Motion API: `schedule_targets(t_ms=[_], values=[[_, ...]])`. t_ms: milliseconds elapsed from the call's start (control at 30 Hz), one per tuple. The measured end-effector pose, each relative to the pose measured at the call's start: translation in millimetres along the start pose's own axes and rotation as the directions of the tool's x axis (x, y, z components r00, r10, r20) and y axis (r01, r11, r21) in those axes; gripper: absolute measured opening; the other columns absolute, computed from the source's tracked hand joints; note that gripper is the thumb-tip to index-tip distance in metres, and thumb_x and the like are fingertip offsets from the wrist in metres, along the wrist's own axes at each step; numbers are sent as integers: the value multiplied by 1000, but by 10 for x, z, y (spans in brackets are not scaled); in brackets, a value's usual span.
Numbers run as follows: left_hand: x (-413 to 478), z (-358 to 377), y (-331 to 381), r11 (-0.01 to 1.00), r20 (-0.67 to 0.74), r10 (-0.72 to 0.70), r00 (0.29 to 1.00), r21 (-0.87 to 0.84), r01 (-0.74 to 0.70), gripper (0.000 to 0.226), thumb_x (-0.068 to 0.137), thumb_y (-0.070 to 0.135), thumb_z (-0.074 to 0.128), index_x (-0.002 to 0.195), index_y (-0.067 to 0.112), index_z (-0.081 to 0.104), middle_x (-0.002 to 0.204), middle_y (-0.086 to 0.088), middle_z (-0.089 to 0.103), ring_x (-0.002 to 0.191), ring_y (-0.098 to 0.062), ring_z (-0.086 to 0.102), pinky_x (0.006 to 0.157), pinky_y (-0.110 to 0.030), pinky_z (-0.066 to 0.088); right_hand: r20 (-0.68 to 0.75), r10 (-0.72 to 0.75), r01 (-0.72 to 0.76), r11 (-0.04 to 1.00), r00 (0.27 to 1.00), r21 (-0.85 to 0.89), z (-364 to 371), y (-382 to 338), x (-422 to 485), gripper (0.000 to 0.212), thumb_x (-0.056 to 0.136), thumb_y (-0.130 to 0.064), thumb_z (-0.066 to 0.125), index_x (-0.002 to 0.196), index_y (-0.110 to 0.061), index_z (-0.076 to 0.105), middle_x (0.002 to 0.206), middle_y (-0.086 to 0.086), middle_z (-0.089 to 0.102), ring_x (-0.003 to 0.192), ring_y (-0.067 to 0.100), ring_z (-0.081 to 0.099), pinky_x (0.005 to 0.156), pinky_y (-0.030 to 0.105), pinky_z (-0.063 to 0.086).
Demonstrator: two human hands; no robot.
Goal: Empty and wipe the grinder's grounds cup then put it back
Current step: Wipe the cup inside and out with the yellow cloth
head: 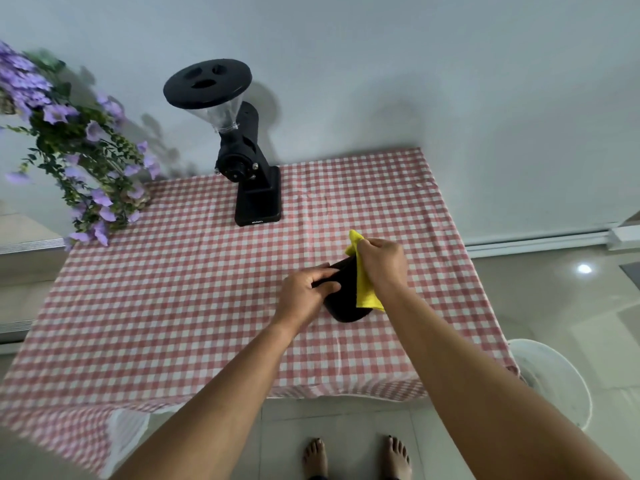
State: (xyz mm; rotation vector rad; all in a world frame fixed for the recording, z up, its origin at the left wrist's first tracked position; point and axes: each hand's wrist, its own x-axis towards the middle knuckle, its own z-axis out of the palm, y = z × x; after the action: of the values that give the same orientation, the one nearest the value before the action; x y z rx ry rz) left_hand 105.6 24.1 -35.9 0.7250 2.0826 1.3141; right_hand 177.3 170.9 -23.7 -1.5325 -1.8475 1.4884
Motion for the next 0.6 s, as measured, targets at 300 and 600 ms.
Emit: schedule_targets(t_ms=[300,600], values=[[62,-47,-59,971,-91,-157,983,-197,136,28,92,12,71,120,18,73,116,5,75,111,-12,69,97,-27,56,131,-362,366,930,923,-10,190,602,-412,42,105,-37,34,146,-45,35,158,-4,33,147,15,26,118,43,25],[22,-78,-172,949,-156,-211,965,-270,164,27,92,12,71,120,14,73,113,-2,77,107,-17,72,94,-32,58,241,-419,475,839,875,-265,331,575,-526,46,104,-48,20,149,-54,16,164,-11,11,151,14,1,123,42,3]])
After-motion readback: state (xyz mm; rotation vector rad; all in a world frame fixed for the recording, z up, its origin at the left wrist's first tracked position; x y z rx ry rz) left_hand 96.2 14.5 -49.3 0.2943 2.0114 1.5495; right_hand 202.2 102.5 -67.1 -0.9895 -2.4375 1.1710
